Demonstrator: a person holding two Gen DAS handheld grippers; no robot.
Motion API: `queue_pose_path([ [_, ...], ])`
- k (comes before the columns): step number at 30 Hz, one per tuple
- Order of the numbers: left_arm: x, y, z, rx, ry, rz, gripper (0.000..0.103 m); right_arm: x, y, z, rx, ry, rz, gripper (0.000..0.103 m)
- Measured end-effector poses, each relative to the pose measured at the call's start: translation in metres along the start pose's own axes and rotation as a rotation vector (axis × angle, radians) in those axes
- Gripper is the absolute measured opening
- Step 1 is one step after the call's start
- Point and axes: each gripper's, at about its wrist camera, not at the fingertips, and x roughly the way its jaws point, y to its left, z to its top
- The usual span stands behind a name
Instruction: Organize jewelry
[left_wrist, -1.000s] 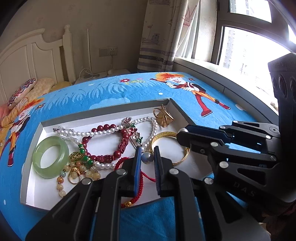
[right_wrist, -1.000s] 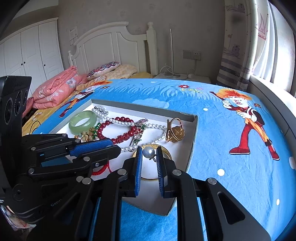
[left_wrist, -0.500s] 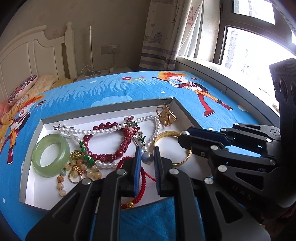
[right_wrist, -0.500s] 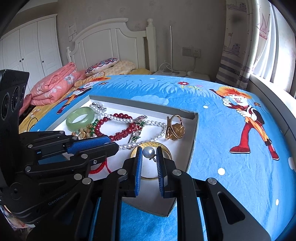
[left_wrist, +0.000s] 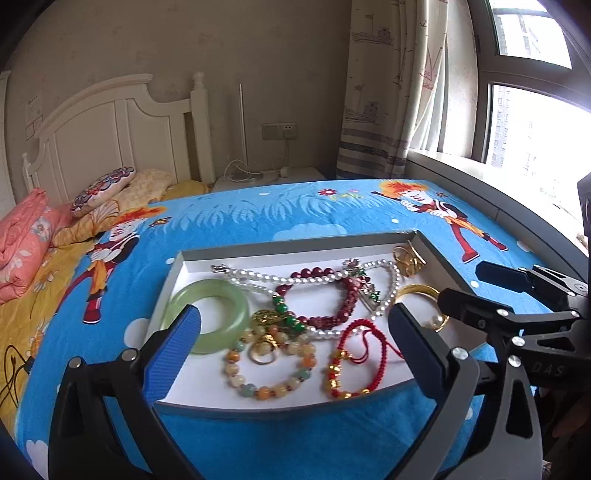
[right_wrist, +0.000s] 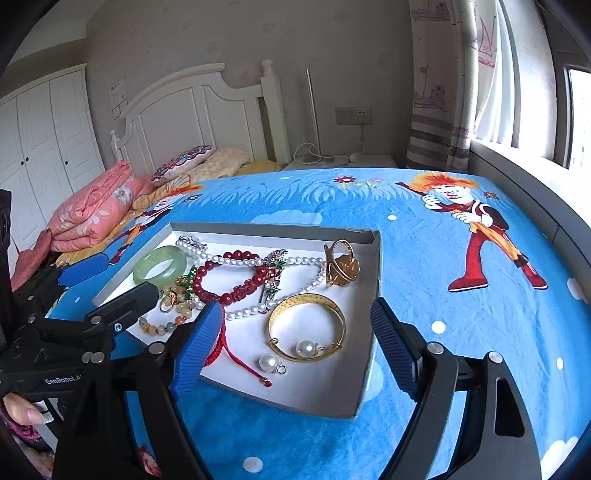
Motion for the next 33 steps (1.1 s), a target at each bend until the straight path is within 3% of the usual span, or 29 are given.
queue_pose_path([
  [3,-0.002,0.019,-0.002,-0.009,0.006,0.033,0.101,0.003,0.016,-0.001,0.001,-0.003,-0.047,0.086],
  [9,-0.001,0.046,-0.008,-0.08,0.017,0.002,0.101,0.009,0.025,-0.003,0.017,0.011,-0.11,0.086],
  [15,0.007,0.04,-0.01,-0.059,0.056,0.023,0.101,0.021,0.011,-0.006,0.09,0.071,-0.124,0.086],
  [21,0.01,0.034,-0.012,-0.03,0.08,0.089,0.101,0.017,0.015,-0.009,0.079,0.051,-0.151,0.086],
  [33,0.008,0.038,-0.012,-0.041,0.067,0.082,0.101,0.013,0.018,-0.009,0.066,0.032,-0.149,0.086],
])
